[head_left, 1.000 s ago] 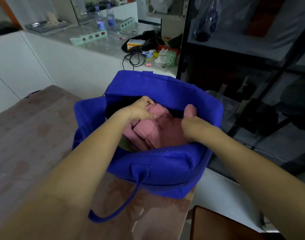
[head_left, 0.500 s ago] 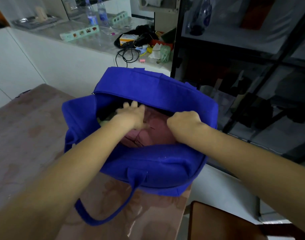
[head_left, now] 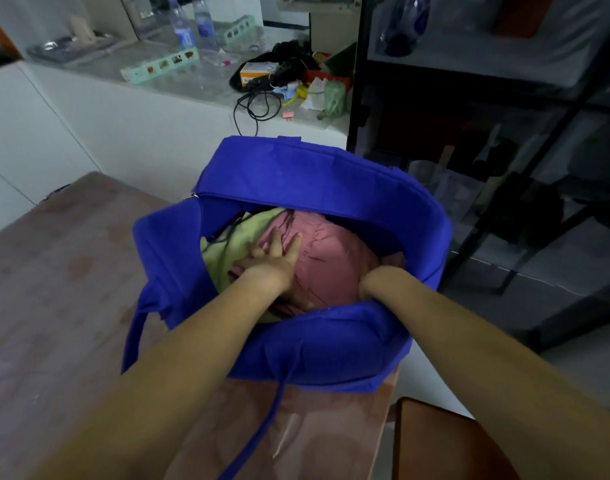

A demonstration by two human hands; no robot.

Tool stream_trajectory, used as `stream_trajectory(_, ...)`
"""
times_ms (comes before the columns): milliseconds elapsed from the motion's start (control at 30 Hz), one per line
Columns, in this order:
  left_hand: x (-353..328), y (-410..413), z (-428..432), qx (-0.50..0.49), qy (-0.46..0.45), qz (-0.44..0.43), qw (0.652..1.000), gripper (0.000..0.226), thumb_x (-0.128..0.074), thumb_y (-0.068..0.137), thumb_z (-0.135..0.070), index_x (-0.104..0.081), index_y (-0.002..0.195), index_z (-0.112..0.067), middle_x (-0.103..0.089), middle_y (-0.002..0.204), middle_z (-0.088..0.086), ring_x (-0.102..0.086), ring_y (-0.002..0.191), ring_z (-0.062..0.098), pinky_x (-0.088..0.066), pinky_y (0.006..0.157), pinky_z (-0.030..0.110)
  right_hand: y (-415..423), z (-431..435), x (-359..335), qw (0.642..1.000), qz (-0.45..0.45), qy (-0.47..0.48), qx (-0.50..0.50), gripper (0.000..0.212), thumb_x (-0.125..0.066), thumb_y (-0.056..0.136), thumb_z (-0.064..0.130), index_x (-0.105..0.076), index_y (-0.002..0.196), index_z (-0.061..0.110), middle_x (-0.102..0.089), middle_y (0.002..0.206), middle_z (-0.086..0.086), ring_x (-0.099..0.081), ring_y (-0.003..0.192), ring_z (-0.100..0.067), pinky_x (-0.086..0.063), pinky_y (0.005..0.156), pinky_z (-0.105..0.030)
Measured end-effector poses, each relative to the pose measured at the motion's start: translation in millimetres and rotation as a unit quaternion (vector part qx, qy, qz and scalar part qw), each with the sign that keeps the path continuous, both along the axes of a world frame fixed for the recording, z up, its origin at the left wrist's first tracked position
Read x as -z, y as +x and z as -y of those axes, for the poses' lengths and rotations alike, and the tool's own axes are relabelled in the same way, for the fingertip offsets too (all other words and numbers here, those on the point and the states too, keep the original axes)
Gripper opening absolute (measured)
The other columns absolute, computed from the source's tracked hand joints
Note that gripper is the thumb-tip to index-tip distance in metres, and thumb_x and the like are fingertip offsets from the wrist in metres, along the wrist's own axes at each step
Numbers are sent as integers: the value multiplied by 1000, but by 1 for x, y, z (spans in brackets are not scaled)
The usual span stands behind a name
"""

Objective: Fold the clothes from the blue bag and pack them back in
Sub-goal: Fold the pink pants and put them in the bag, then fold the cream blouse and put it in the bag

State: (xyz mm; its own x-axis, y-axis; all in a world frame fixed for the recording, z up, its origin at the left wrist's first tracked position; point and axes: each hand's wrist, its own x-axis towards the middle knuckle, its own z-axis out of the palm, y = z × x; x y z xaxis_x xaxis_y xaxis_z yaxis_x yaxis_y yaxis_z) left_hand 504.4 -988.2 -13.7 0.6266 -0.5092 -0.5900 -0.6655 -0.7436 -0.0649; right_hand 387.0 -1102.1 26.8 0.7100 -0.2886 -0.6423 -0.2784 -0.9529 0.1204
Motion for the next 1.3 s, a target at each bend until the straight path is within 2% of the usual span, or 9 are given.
stream_trajectory(100,-5,2,-2,8,1,-8,1000,142,-73,48,-76,34,136,-44,39,149,-2,13,140,47,-20,107,66,-10,3,-4,994,-18,65,82,57,-48,97,34,-33,144,6,-31,151,-13,-31,135,-32,-28,108,-37)
stream_trajectory(167,-16,0,-3,28,-18,-12,999,129,-69,59,-72,23,144,-39,30,153,3,4,143,41,-21,113,54,-11,2,-29,977,116,165,76,50,-51,94,44,-53,129,8,-53,134,-11,-50,120,-26,-38,94,-28)
stream_trajectory(267,-54,-13,-2,140,-106,-11,985,68,-51,85,-59,-30,144,-32,-31,152,7,-37,133,25,-35,103,29,-41,-14,-74,873,364,308,100,37,-58,92,34,-59,123,13,-64,119,-4,-60,108,-19,-44,96,-31)
stream_trajectory(367,-97,-34,-4,187,-211,-28,959,57,-30,73,-81,-45,121,-54,-55,129,-7,-55,113,20,-47,94,35,-106,-31,-96,800,476,348,110,37,-60,91,27,-56,127,15,-65,117,1,-62,106,-8,-48,95,-28)
stream_trajectory(467,-125,-72,-4,205,-286,-12,936,64,-35,78,-76,-40,134,-45,-48,140,-10,-49,124,14,-39,104,37,-185,-37,-88,801,487,316,144,43,-58,91,33,-52,132,22,-61,121,10,-58,108,1,-49,93,-24)
stream_trajectory(567,-144,-144,-1,262,-364,-36,893,60,-44,84,-65,-37,138,-41,-42,139,-19,-43,126,6,-29,94,16,-263,-32,-68,816,468,255,225,47,-54,88,44,-44,134,35,-55,117,24,-55,106,8,-45,92,-14)
stream_trajectory(700,-117,-232,22,331,-372,-141,856,60,-49,89,-52,-31,143,-36,-38,146,-15,-37,130,2,-33,102,21,-366,-24,-48,775,479,197,362,45,-48,79,63,-34,122,57,-58,114,25,-58,100,9,-49,87,-15)
stream_trajectory(900,-78,-357,55,362,-340,-237,835,61,-50,91,-49,-24,145,-38,-36,145,-18,-33,131,-1,-28,99,16,-498,-16,-35,706,537,134,442,50,-54,73,63,-43,121,52,-64,110,16,-64,94,3,-52,83,-19)
stream_trajectory(1300,-57,-569,121,382,-337,-266,818,57,-56,88,-47,-37,140,-34,-48,137,-13,-46,122,3,-38,102,24,-716,7,-23,648,554,83,516,59,-44,57,91,-40,112,68,-60,107,28,-64,89,6,-50,77,-14)
